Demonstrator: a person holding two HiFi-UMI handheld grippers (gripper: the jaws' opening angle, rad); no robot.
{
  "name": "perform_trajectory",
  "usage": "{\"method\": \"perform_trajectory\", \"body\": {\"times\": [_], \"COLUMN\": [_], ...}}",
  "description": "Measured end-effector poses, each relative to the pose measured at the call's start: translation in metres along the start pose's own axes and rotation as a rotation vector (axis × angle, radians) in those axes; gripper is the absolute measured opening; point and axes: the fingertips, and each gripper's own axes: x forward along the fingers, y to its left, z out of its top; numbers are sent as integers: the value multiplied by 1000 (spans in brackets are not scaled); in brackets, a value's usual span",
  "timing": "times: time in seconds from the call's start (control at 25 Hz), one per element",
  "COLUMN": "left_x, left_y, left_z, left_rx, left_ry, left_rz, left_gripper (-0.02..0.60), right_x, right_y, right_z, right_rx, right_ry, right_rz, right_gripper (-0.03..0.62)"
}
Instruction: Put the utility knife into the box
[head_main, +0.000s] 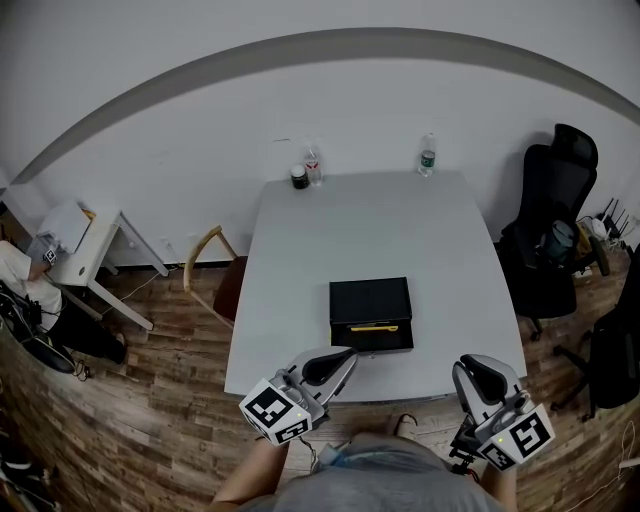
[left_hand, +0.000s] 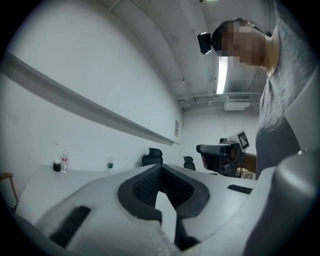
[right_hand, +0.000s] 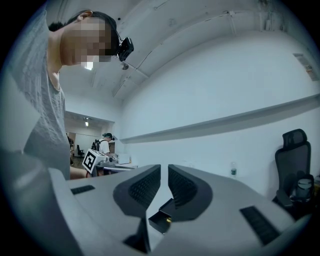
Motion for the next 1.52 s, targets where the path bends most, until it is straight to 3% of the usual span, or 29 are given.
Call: {"method": "perform_trajectory", "body": {"times": [0.4, 0.64, 0.92, 1.52], "left_x": [-17, -30, -42, -41], "left_y": [-52, -45, -39, -39], "left_z": [44, 54, 49, 42], "left_rx": [21, 32, 18, 12], "left_ry": [-108, -140, -134, -116], "left_rz": [-69, -50, -16, -24], "left_gripper": [17, 17, 17, 17], "right_x": [-3, 4, 6, 13], "right_y": [9, 17, 22, 25], "right_z": [6, 9, 7, 0], "right_rx": [-14, -18, -21, -71], "right_ry": [-4, -11, -8, 23], "right_rz": [18, 29, 37, 38], "right_gripper": [32, 32, 32, 30]}}
